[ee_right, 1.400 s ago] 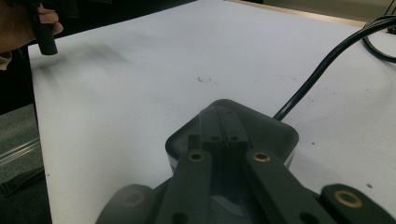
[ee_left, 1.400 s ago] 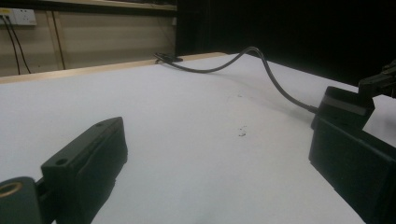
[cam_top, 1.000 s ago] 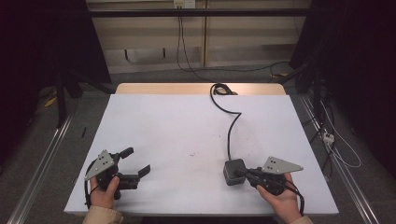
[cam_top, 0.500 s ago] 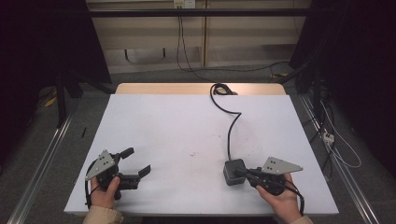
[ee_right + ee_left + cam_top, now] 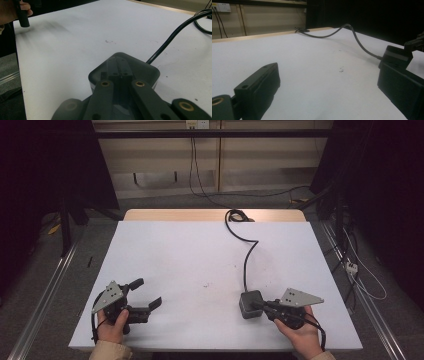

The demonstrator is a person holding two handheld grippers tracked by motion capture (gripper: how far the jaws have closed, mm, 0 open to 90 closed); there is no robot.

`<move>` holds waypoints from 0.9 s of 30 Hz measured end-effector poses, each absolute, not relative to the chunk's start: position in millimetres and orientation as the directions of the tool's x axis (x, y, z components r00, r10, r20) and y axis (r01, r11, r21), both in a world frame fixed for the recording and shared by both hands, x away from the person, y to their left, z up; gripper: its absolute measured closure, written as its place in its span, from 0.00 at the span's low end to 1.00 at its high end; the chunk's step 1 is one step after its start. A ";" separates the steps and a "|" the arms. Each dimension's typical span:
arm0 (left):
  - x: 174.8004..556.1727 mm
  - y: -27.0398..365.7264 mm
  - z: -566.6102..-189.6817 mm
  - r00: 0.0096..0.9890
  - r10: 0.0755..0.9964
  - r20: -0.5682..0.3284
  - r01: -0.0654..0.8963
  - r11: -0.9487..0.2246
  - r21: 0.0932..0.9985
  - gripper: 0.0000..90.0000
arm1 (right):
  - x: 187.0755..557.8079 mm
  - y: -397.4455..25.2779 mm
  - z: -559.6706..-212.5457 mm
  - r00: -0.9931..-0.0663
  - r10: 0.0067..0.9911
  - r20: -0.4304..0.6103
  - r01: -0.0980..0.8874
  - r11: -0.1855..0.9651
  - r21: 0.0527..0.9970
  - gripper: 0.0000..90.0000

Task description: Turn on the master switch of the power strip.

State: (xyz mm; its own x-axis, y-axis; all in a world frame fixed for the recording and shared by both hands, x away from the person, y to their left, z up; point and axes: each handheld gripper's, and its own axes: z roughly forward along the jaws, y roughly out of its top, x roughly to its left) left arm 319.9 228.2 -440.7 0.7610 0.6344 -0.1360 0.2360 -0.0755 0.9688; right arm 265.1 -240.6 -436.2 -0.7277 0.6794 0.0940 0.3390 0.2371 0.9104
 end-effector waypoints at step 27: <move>319.5 227.8 -440.7 0.758 0.638 -0.137 0.239 -0.076 0.968 0.04 | 264.7 -239.4 -436.2 -0.723 0.685 0.091 0.346 0.245 0.906 1.00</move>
